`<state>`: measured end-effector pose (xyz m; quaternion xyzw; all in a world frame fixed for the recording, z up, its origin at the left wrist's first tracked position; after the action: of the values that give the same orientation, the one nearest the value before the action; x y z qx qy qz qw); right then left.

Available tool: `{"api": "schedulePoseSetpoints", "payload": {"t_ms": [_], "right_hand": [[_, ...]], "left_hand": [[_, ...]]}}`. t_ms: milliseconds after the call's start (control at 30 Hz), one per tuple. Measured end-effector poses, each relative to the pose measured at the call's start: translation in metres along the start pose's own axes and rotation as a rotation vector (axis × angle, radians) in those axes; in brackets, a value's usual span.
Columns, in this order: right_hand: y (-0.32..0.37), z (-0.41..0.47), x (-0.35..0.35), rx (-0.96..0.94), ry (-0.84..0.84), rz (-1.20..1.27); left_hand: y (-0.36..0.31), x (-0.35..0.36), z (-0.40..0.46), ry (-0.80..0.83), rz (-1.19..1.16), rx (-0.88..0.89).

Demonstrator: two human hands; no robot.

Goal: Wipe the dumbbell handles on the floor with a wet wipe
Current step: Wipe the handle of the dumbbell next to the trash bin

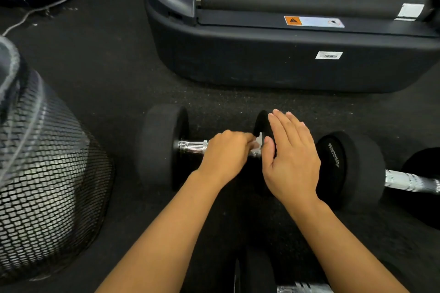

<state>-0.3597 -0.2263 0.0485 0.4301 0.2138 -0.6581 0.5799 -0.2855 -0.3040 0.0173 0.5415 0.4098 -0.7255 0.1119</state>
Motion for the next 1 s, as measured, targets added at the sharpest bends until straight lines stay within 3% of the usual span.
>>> {"api": "schedulePoseSetpoints", "payload": {"t_ms": [133,200,300,433,567,700,833,1000], "right_hand": [[-0.001,0.002,0.001,0.001,0.01,-0.001],[-0.001,0.002,0.0,0.002,0.012,-0.001],[0.0,0.002,0.0,0.004,0.006,0.003],[0.0,0.0,0.0,0.0,0.0,0.011],[0.0,0.0,0.001,-0.004,-0.003,0.013],[-0.001,0.003,0.001,-0.003,-0.003,0.013],[-0.001,0.001,0.001,-0.007,-0.008,0.025],[-0.001,0.001,0.001,0.002,-0.009,0.019]], "left_hand": [[0.006,0.006,0.027,0.179,0.04,-0.143],[0.006,0.005,0.029,0.18,0.027,-0.141],[0.0,0.004,0.004,-0.02,0.019,-0.027],[0.0,0.012,-0.038,-0.415,0.012,0.291],[0.005,0.019,-0.048,-0.545,0.042,0.42],[0.002,0.022,-0.046,-0.554,0.053,0.496],[0.008,0.024,-0.048,-0.57,0.043,0.448],[0.002,0.017,-0.025,-0.335,0.002,0.392]]}}
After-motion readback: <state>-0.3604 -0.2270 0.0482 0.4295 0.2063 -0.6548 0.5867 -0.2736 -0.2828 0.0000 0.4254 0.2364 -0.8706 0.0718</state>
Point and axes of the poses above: each hand's wrist, its own z-axis towards the middle knuckle, its own x-axis out of the palm, y = z × x, the point moved 7 cm from there along z, towards the middle knuckle, and after that the axes turned 2 degrees about -z, right-handed, at the moved point
